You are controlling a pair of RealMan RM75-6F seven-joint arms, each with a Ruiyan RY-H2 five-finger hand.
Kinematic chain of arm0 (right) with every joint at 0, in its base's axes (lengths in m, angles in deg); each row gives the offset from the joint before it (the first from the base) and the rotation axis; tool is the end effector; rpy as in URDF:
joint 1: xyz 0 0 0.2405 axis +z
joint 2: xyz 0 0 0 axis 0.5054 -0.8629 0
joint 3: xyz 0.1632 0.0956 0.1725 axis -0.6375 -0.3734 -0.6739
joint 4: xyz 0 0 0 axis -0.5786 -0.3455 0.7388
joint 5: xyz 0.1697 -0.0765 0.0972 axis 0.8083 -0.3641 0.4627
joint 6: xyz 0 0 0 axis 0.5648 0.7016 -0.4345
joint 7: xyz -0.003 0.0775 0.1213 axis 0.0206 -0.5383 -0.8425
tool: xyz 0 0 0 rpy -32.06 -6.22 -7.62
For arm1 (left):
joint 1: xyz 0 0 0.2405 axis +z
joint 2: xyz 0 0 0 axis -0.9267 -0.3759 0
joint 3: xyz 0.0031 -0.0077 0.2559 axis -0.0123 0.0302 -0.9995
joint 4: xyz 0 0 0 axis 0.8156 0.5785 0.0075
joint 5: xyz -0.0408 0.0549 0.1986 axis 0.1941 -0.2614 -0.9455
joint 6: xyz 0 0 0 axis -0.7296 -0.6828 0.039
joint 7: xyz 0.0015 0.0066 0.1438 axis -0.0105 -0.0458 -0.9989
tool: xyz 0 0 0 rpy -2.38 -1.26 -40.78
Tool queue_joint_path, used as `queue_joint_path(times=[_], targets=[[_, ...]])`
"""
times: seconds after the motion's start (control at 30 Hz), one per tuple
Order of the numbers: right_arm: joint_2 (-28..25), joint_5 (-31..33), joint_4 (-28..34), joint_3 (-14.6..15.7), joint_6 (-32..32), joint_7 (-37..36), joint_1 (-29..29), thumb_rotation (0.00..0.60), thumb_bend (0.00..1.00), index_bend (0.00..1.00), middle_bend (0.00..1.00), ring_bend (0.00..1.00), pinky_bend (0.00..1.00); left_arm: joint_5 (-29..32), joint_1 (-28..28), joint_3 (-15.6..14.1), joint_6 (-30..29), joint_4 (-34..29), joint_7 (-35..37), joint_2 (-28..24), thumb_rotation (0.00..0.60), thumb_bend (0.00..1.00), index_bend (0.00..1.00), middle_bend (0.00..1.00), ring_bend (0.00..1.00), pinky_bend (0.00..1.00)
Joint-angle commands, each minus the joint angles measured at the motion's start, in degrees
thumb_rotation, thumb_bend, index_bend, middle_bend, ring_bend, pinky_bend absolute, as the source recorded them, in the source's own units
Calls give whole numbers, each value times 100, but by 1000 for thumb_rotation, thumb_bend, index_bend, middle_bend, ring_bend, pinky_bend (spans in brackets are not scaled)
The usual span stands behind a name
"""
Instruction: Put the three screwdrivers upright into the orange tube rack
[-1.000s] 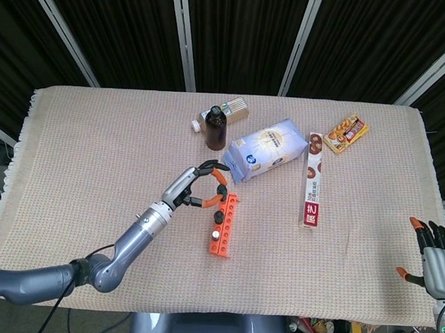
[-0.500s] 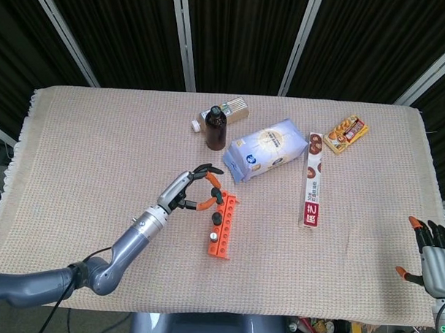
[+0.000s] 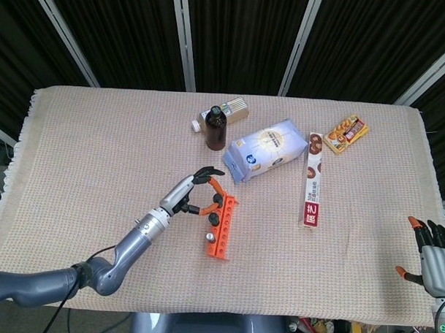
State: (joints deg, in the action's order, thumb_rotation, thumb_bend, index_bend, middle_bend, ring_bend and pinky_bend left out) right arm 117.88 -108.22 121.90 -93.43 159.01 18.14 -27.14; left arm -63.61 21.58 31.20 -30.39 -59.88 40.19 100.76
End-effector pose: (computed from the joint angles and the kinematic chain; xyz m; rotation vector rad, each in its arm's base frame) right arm -0.3794 -0.1757 0.1522 1.3160 -0.9626 0.7416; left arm -0.0681 0.3434 -0.0607 -1.5816 -1.9354 -1.5576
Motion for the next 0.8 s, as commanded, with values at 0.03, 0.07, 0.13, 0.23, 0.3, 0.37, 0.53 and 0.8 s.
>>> queue_joint_path(times=[0.03, 0.07, 0.13, 0.23, 0.3, 0.37, 0.53, 0.8], targets=[[0, 5, -1, 0, -4, -1, -1, 600, 0, 57, 104, 0, 61, -100, -15, -74, -115, 58, -157, 62, 600, 452, 745, 125, 0, 0], [0, 5, -1, 0, -3, 0, -1, 600, 0, 57, 104, 0, 61, -110, -13, -83, -136, 67, -180, 76, 600, 452, 738, 120, 0, 0], [-2, 9, -2, 1, -5, -1, -4, 600, 0, 58, 104, 0, 60, -133, -9, -114, -177, 95, -238, 110, 600, 445, 723, 112, 0, 0], [-7, 11, -2, 1, -5, 0, -5, 600, 0, 57, 104, 0, 60, -136, -8, -150, -189, 112, -290, 137, 600, 405, 662, 71, 0, 0], [-9, 9, -1, 1, -5, -1, -4, 600, 0, 57, 104, 0, 60, -132, -6, -149, -198, 100, -289, 143, 600, 363, 591, 23, 0, 0], [-11, 9, 1, 2, -6, 0, -4, 600, 0, 58, 104, 0, 61, -147, 1, -146, -245, 106, -300, 161, 600, 322, 517, 2, 0, 0], [-8, 14, 9, 2, -15, 11, -1, 600, 0, 57, 104, 0, 60, -211, 14, -143, -352, 107, -298, 184, 600, 290, 366, 0, 0, 0], [-11, 16, 19, 1, -9, 25, -4, 600, 0, 57, 104, 0, 61, -256, 29, -162, -399, 71, -273, 164, 600, 289, 101, 0, 0, 0]])
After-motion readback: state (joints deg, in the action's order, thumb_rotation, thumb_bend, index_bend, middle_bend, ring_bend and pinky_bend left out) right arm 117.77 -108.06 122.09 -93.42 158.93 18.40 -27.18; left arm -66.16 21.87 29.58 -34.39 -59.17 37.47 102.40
